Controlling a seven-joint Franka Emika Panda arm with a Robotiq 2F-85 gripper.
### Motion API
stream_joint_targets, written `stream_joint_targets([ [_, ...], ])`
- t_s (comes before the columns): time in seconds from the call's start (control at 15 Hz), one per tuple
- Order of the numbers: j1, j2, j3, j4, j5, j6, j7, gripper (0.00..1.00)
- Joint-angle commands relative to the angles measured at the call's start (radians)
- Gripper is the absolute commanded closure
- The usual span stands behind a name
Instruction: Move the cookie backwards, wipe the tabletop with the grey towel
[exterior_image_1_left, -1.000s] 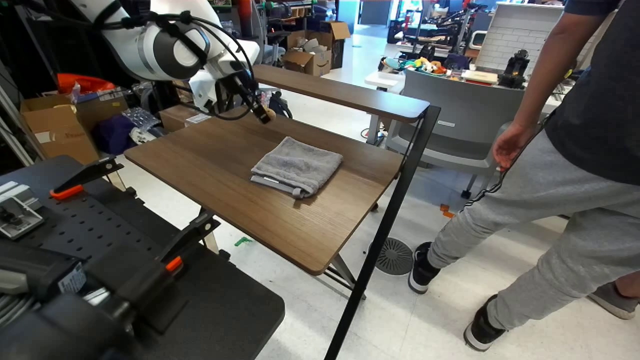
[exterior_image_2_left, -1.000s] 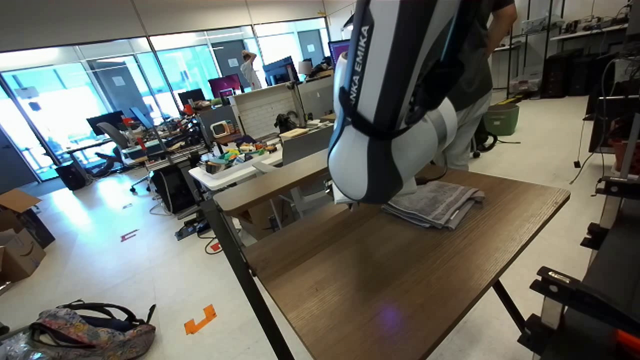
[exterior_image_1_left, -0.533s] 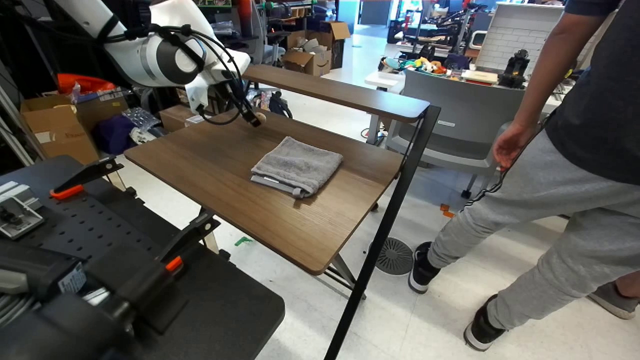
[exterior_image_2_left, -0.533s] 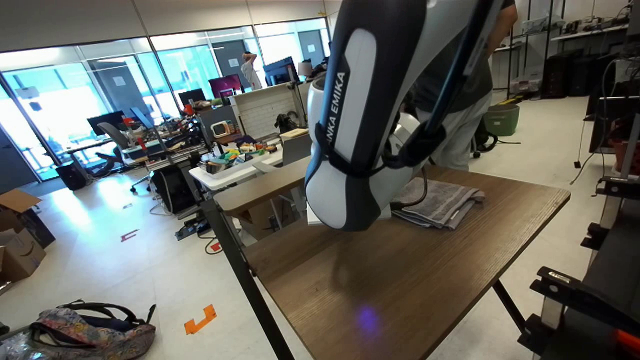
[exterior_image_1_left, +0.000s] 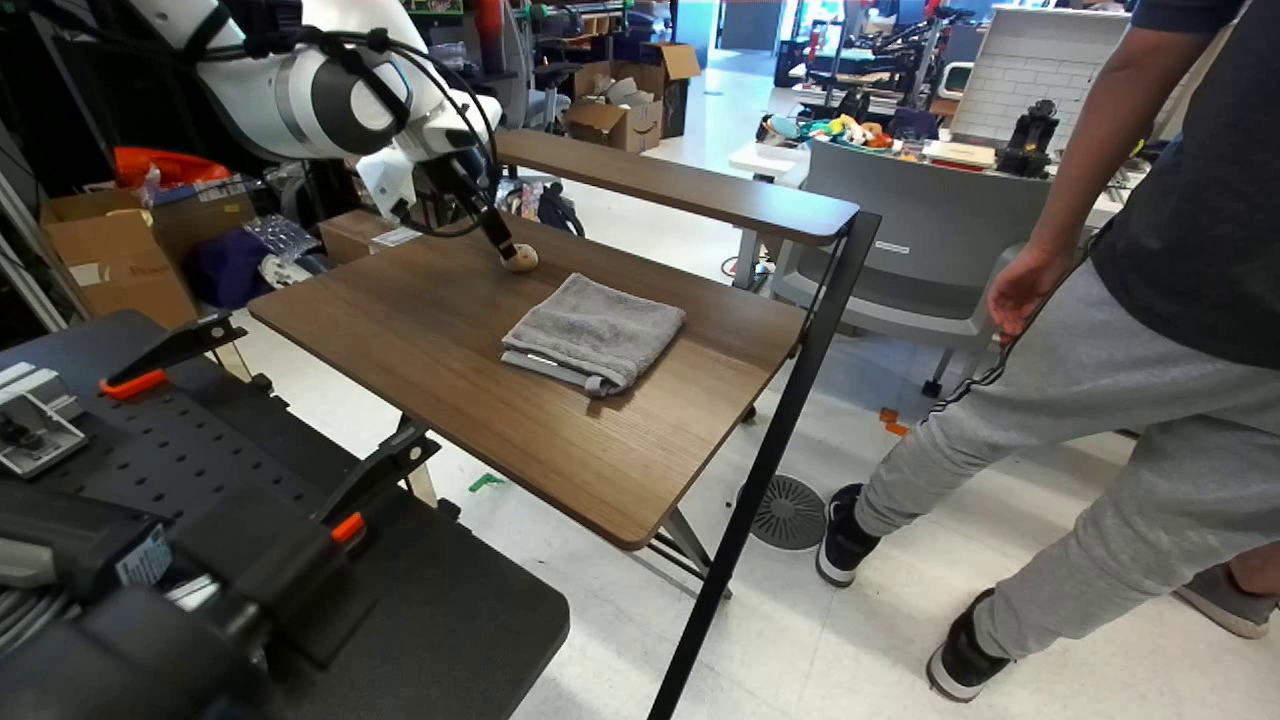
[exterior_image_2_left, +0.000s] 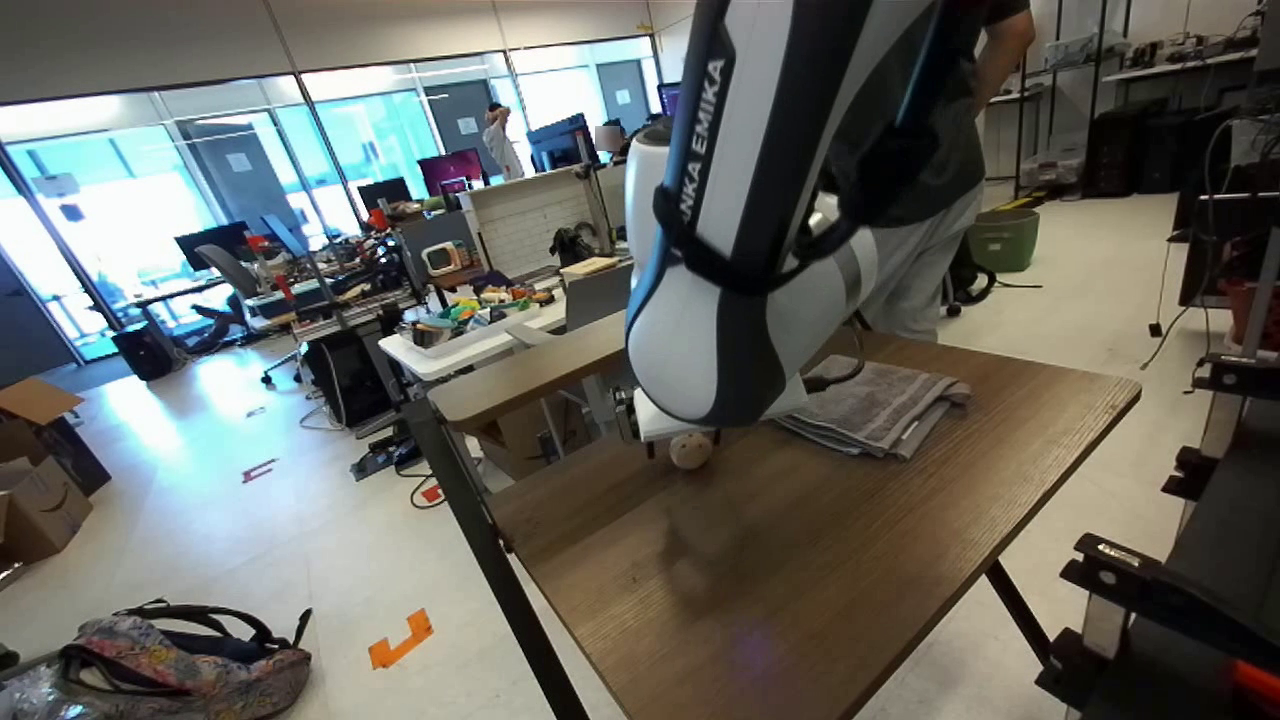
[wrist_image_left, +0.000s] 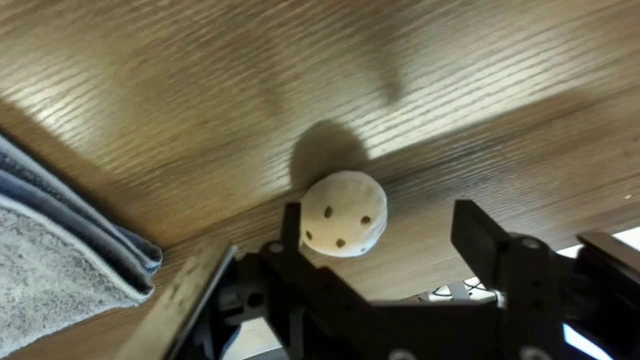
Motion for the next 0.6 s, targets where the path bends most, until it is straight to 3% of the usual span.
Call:
stream_joint_targets([
  [0.0,-0.06,-0.209,0.038,-0.179,-0.05,-0.07,-0.107,0.0],
  [0.27,-0.05,-0.319,-0.091,-0.286,-0.14,-0.239,-0.082,0.0],
  [0.4,-0.115,-0.345,-0.084,-0.311,-0.189,-0.315,-0.098,0.0],
  [0.53,-0.188,-0.343,-0.056,-0.33,-0.207,-0.319,-0.097,0.0],
])
